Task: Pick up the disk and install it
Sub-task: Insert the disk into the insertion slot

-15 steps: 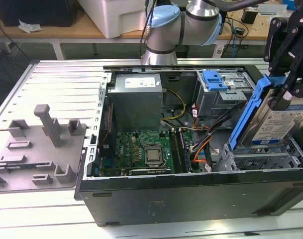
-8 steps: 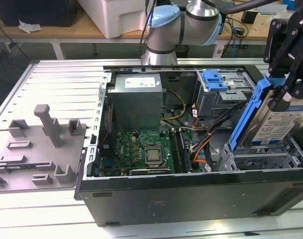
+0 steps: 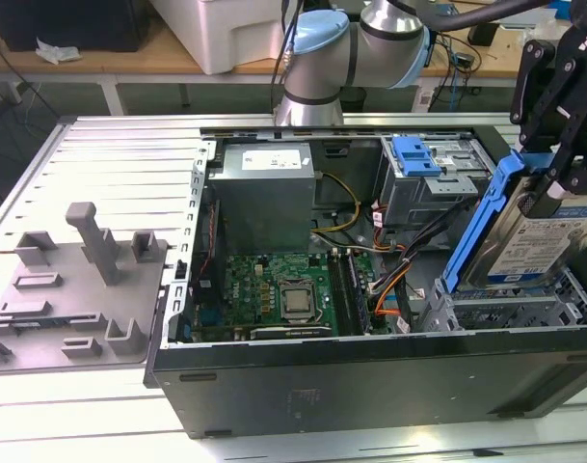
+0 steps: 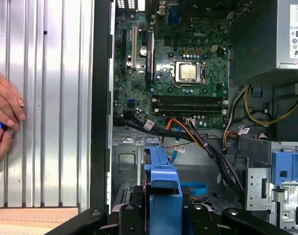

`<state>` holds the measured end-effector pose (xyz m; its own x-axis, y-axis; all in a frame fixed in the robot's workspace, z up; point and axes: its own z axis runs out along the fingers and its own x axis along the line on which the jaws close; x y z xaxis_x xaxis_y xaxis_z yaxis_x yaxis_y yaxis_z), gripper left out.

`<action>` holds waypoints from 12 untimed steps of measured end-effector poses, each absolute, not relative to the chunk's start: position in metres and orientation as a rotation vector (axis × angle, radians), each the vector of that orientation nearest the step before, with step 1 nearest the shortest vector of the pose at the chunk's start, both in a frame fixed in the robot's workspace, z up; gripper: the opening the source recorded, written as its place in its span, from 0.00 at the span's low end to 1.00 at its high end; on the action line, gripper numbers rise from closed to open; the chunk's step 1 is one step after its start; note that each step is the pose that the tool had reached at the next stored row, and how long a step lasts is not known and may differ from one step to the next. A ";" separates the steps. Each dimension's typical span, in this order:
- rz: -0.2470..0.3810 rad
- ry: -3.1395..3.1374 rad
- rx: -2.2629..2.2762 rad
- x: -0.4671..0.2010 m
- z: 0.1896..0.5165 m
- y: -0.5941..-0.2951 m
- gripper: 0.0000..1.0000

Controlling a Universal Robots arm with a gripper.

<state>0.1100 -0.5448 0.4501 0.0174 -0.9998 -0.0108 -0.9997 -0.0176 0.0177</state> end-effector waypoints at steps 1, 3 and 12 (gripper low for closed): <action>-0.031 -2.198 2.237 0.110 0.450 -0.545 0.37; -0.031 -2.198 2.237 0.110 0.449 -0.545 0.37; -0.031 -2.198 2.237 0.111 0.446 -0.545 0.37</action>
<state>0.1107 -0.5451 0.4458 0.0173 -0.9998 -0.0106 -0.9997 -0.0175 0.0177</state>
